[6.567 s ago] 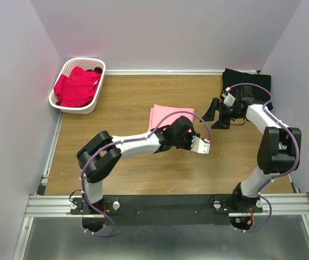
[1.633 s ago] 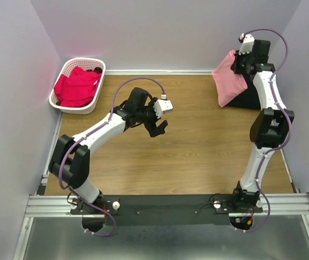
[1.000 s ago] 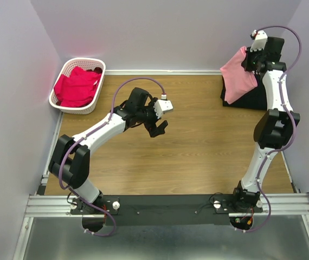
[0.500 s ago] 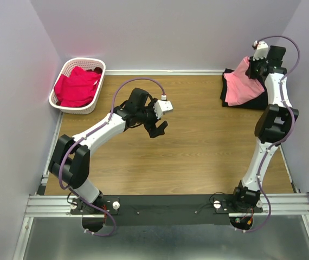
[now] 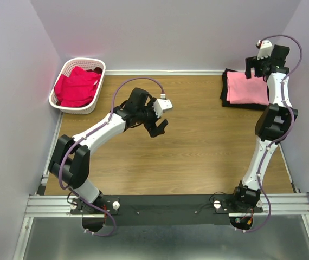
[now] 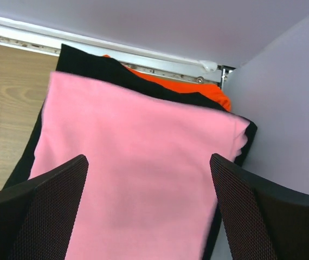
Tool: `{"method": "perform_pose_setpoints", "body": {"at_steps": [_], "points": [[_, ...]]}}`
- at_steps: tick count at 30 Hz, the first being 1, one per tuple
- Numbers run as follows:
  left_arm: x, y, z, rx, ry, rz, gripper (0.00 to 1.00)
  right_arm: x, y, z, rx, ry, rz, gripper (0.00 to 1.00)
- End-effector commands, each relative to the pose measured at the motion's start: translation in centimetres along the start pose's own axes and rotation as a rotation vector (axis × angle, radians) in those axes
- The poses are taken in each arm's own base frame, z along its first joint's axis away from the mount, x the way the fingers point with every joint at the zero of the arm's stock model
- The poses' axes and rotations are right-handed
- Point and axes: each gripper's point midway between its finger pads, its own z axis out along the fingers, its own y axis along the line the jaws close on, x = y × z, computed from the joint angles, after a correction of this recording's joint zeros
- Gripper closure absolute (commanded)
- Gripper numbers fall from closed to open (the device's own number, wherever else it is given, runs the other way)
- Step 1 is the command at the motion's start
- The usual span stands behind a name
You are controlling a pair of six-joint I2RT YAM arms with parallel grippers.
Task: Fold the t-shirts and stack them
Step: Neatly place the folded tshirt to the corner, then reset both grippers
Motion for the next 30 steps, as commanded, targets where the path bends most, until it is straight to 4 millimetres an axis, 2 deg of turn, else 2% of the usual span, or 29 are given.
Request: {"method": "perform_pose_setpoints", "body": {"at_steps": [1,3,6,9,10,12,13,14,15,16,19,20,21,22,23,24,26,27,29,30], "points": [[-2.3,1.8,-2.2,-0.122,-0.068,-0.034,0.02,-1.1,-2.3,-0.6,0.077,-0.019,-0.024,0.0],[-2.6,2.5,-2.9,-0.14,-0.081,-0.071,0.02,-2.1,-2.1,-1.1,0.067,-0.043,-0.016,0.0],[-3.3,4.5,-4.9,-0.212,-0.116,-0.165,0.02,-4.4,-1.9,-2.8,0.057,-0.094,0.009,0.0],[-4.0,7.2,-7.5,-0.295,-0.188,-0.243,0.02,-6.2,-0.8,-4.6,0.016,-0.137,0.029,0.0],[-4.5,8.5,-9.0,-0.328,-0.213,-0.255,0.02,-6.8,-0.1,-5.9,-0.003,-0.146,0.044,0.0],[-4.8,10.0,-10.3,-0.368,-0.223,-0.273,0.02,-7.9,1.4,-7.5,-0.047,-0.169,0.071,0.0],[-5.0,11.9,-11.9,-0.453,-0.22,-0.326,0.02,-8.7,2.7,-9.0,-0.08,-0.179,0.075,0.0],[-4.8,12.4,-12.4,-0.478,-0.208,-0.339,0.02,-8.8,3.3,-9.7,-0.089,-0.174,0.085,0.0],[-4.7,12.9,-12.9,-0.495,-0.193,-0.303,0.02,-8.8,4.9,-10.3,-0.128,-0.157,0.109,0.0],[-4.8,13.2,-13.6,-0.509,-0.189,-0.273,0.02,-9.0,5.7,-11.0,-0.142,-0.151,0.125,0.0],[-4.4,13.9,-15.5,-0.592,-0.188,-0.256,0.01,-7.6,10.5,-12.8,-0.255,-0.091,0.218,0.0],[-4.1,14.0,-15.7,-0.61,-0.181,-0.246,0.01,-4.9,12.5,-12.3,-0.296,-0.023,0.258,0.0],[-3.0,14.1,-15.7,-0.634,-0.153,-0.252,0.01,-4.9,13.9,-13.8,-0.321,-0.021,0.268,0.0],[-2.6,13.9,-16.0,-0.649,-0.145,-0.248,0.02,-4.2,15.9,-14.1,-0.356,0.005,0.284,0.0],[-1.2,13.8,-15.9,-0.665,-0.11,-0.244,0.02,-1.4,18.1,-14.2,-0.399,0.072,0.305,0.0],[-1.0,13.6,-16.4,-0.68,-0.101,-0.233,0.01,-1.1,19.7,-15.3,-0.424,0.077,0.295,0.0],[0.3,13.6,-17.0,-0.727,-0.059,-0.234,0.02,1.1,21.8,-16.1,-0.453,0.123,0.291,0.0],[0.2,13.4,-17.7,-0.746,-0.064,-0.225,0.01,3.0,22.9,-16.8,-0.469,0.16,0.284,0.0],[0.9,13.0,-18.1,-0.767,-0.054,-0.225,0.02,5.0,23.8,-17.5,-0.483,0.196,0.281,0.0],[1.1,12.9,-18.4,-0.777,-0.053,-0.224,0.02,7.0,24.4,-17.8,-0.493,0.234,0.279,0.0]]}}
